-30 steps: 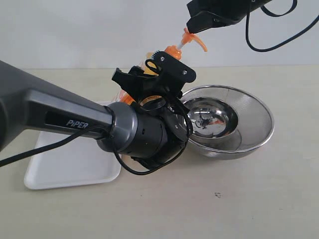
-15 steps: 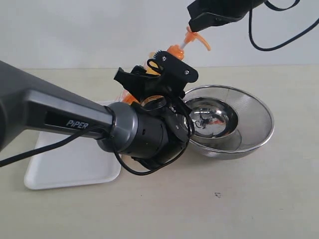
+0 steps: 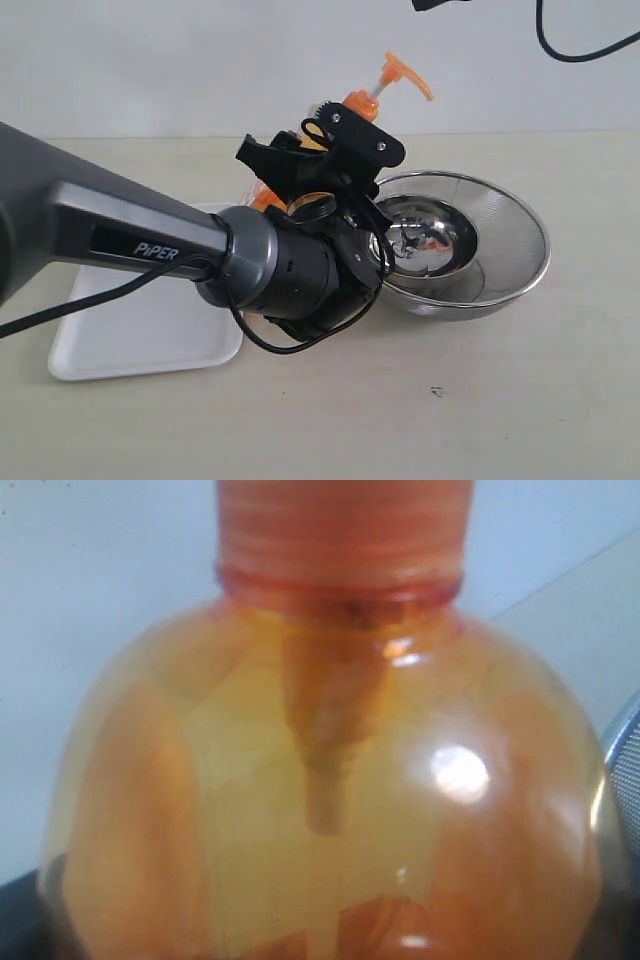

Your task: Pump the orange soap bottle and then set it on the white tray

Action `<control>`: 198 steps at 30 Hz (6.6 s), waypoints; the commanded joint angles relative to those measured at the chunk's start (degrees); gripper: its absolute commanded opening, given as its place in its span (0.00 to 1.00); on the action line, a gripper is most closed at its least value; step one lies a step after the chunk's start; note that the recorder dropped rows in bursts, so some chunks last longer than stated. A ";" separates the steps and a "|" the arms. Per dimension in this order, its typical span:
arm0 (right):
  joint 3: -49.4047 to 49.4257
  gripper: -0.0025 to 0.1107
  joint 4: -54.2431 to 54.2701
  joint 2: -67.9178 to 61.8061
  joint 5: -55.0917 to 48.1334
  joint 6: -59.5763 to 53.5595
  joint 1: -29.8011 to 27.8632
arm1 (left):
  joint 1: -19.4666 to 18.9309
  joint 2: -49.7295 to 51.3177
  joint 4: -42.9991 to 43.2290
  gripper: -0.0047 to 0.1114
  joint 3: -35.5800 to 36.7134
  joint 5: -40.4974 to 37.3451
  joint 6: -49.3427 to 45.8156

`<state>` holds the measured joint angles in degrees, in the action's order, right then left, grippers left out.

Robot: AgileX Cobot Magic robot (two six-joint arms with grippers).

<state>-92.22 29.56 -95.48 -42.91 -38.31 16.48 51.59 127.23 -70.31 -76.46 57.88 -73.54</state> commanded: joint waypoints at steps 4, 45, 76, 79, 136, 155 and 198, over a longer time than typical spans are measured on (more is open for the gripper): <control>0.20 0.02 -0.04 -1.70 -2.19 0.80 0.02 | 0.40 -0.79 1.37 0.08 -0.54 0.67 0.68; 0.20 0.02 1.30 -2.43 -4.04 0.65 0.02 | 0.40 -0.79 2.42 0.08 -0.54 -1.40 3.12; 0.20 0.02 4.77 -7.00 -6.35 -0.73 0.12 | 0.40 -0.79 3.49 0.08 -0.54 -1.40 3.10; 0.20 0.02 5.23 -7.00 -7.49 -0.73 0.23 | 0.40 -0.79 3.49 0.08 -0.54 -1.40 3.10; 0.20 0.02 1.26 -11.62 -8.88 1.52 5.19 | 0.40 -0.79 3.50 0.08 -0.54 -1.40 2.83; 0.20 0.02 1.26 -11.60 -8.92 1.89 5.29 | 0.40 -0.79 3.50 0.08 -0.54 -1.40 2.83; 0.10 0.02 -3.10 -6.44 -3.48 2.19 5.18 | 0.40 -0.79 3.50 0.08 -0.54 -1.40 2.83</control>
<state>-93.37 28.35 -102.93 -43.73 -36.55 20.60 50.94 127.23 -71.14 -76.35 58.93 -73.18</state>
